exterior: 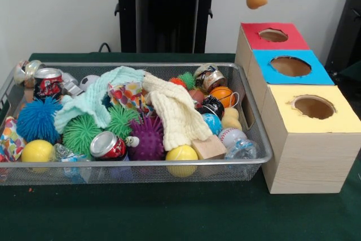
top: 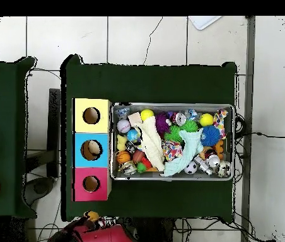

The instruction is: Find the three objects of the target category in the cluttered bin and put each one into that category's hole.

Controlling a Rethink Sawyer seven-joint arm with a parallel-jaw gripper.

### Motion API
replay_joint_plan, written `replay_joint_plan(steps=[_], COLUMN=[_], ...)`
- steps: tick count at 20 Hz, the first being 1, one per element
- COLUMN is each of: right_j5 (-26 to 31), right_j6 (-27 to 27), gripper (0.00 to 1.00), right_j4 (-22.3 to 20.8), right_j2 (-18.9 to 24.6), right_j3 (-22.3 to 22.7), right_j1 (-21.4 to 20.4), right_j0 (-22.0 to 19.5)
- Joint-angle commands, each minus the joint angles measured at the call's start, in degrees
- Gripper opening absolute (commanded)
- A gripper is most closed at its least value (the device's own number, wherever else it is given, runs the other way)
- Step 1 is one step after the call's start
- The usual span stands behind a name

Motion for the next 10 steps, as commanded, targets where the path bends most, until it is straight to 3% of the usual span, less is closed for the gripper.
replay_joint_plan(steps=[1,4,10], right_j5=[-1.7,-2.7,-10.0], right_j6=[25.2,26.7,26.7], gripper=[0.00,0.00,0.00], right_j4=[7.3,8.0,7.3], right_j2=[-5.1,-7.4,-8.5], right_j3=[-1.9,-4.6,-7.1], right_j1=[3.9,6.9,14.2], right_j0=[9.0,12.3,12.8])
